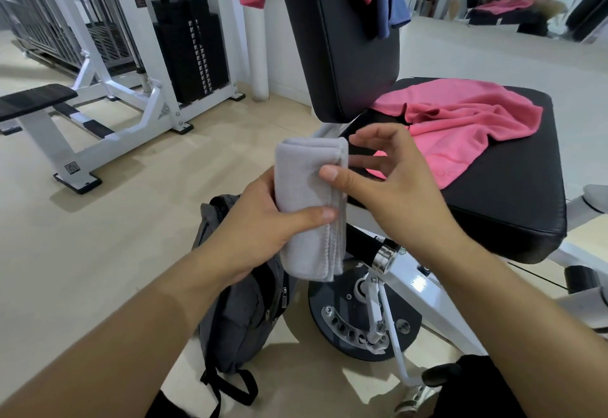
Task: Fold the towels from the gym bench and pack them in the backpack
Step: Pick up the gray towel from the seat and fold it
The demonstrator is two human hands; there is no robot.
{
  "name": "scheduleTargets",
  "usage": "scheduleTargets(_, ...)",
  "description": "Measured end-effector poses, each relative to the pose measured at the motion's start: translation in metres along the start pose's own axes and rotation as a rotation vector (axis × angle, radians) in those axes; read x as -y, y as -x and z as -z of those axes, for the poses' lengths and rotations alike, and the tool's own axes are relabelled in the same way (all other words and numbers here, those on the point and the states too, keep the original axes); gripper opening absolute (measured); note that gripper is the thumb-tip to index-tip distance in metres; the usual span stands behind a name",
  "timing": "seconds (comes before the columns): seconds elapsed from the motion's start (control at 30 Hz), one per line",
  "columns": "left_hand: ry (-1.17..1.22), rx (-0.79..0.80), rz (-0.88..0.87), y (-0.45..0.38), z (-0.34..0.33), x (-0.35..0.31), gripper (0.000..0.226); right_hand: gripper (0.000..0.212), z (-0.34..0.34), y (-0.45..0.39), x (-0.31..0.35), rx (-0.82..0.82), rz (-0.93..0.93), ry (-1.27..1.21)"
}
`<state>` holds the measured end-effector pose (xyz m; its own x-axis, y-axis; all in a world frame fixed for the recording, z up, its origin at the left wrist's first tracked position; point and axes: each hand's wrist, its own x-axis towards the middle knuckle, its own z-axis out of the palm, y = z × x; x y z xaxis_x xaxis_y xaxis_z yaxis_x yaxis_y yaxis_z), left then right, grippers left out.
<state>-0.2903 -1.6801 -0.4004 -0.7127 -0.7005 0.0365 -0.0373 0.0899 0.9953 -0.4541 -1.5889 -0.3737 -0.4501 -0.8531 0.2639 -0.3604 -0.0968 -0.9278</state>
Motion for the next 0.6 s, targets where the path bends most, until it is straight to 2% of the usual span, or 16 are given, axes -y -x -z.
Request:
scheduleTargets(0.1,-0.036,-0.099,-0.069,-0.002,0.0,0.003,0.074,0.051,-0.009,0.005,-0.002,0.022,0.045,-0.028)
scheduleTargets(0.17,-0.082,-0.139,-0.122,-0.002,-0.001,0.001,0.075,0.045,-0.014,0.01,-0.001,0.035,0.069,-0.047)
scheduleTargets(0.23,-0.109,-0.141,-0.168,0.0,-0.003,0.0,0.074,0.035,-0.017,0.013,0.002,0.027,0.097,-0.064)
scheduleTargets(0.37,-0.099,-0.148,-0.238,0.003,-0.002,-0.002,0.088,0.013,-0.018,0.017,0.008,0.061,0.088,-0.175)
scheduleTargets(0.47,0.032,-0.183,-0.255,0.007,-0.002,-0.005,0.075,0.014,-0.02,0.019,0.01,0.096,0.072,-0.233)
scheduleTargets(0.6,0.096,-0.275,-0.26,0.009,-0.004,-0.008,0.052,0.039,-0.021,0.019,0.012,0.095,0.026,-0.383)
